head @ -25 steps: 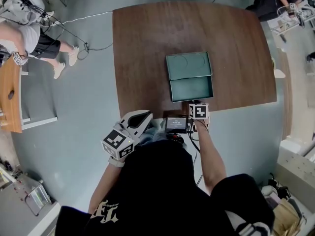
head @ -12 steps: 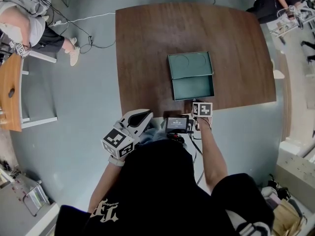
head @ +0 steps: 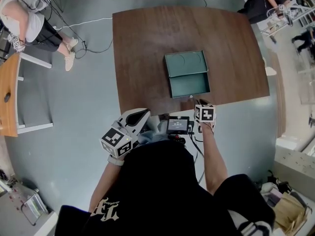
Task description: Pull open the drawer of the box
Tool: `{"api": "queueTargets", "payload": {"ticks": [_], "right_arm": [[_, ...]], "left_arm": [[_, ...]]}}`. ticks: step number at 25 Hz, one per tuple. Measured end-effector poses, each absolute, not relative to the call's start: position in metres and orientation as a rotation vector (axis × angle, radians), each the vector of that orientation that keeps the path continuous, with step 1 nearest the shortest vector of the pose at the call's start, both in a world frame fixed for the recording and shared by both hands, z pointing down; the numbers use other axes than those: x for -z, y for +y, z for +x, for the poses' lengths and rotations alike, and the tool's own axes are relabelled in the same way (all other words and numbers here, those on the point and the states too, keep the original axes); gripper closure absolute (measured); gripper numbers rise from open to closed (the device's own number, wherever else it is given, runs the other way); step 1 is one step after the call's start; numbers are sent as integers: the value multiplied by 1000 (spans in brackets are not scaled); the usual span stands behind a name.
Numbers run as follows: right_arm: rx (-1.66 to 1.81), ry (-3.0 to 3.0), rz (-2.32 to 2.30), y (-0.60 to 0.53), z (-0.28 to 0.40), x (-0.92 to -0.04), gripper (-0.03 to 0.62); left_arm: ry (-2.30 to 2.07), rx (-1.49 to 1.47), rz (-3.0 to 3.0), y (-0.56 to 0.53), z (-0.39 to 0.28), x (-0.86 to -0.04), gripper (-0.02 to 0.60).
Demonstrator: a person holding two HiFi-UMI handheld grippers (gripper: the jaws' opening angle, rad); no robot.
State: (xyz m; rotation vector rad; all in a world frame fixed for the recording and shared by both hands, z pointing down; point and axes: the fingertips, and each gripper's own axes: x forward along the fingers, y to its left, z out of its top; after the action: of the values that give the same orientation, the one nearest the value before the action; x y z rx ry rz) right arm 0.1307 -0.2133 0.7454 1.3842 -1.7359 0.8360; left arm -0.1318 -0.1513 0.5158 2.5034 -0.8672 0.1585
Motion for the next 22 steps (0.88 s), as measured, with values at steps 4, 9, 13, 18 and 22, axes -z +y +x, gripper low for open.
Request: {"api": "queueTargets", "payload": {"ticks": [4, 9, 13, 18, 22], "right_arm": [[-764, -1805, 1459, -205, 128, -701, 606], [-666, -1896, 1506, -184, 105, -645, 606], [-570, -1963, 1548, -165, 102, -598, 606], [-400, -2032, 1528, -138, 103, -551, 606], [-295, -2143, 1468, -125, 95, -527, 606]], "left_arm": [[-842, -125, 2505, -137, -139, -516, 575], [-800, -86, 2495, -116, -164, -522, 575], [-768, -68, 2494, -110, -168, -522, 575], [-768, -65, 2518, -100, -159, -521, 575], [-757, -55, 2556, -91, -144, -518, 575]]}}
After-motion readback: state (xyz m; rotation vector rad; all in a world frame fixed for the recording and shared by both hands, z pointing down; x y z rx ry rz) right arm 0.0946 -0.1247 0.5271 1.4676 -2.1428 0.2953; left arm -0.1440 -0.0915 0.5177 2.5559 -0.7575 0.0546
